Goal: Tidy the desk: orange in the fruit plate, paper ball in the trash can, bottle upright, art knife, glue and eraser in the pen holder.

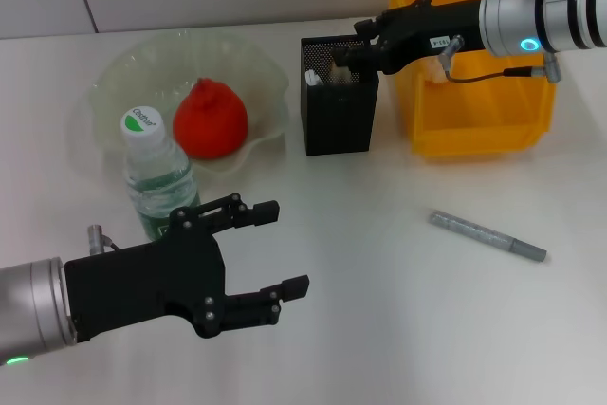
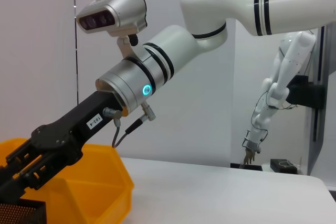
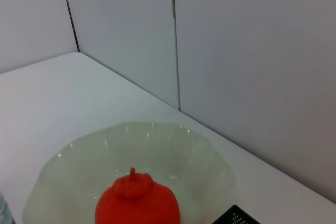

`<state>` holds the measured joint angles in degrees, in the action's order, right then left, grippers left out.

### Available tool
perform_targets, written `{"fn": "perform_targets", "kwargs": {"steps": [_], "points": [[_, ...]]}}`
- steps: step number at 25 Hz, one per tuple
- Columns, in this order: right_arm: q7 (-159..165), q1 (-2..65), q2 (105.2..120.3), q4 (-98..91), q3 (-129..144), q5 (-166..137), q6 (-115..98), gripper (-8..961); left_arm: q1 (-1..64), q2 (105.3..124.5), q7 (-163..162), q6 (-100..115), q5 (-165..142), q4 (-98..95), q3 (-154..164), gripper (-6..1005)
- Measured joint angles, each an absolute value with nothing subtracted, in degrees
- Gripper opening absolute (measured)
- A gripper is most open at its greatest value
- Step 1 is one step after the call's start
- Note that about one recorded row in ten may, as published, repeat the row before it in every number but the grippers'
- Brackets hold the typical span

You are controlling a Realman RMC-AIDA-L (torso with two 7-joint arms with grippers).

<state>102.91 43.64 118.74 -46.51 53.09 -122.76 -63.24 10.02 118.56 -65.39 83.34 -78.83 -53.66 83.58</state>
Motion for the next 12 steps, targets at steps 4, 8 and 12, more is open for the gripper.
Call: {"fn": "perform_targets", "kwargs": {"steps": [4, 8, 12], "points": [[102.9, 43.6, 118.74, -46.6, 53.1, -122.7, -63.2, 542, 10.1, 118.56, -65.1, 83.3, -78.8, -53.2, 83.6, 802], [102.7, 43.0, 118.74, -47.8, 53.0, -122.5, -62.9, 586, 10.1, 118.56, -64.7, 83.3, -78.8, -53.1, 83.6, 802], [102.1, 41.2, 118.94, -50.6, 52.8, -120.8, -62.9, 626, 10.1, 118.56, -64.7, 83.2, -78.8, -52.9, 83.6, 802]]}}
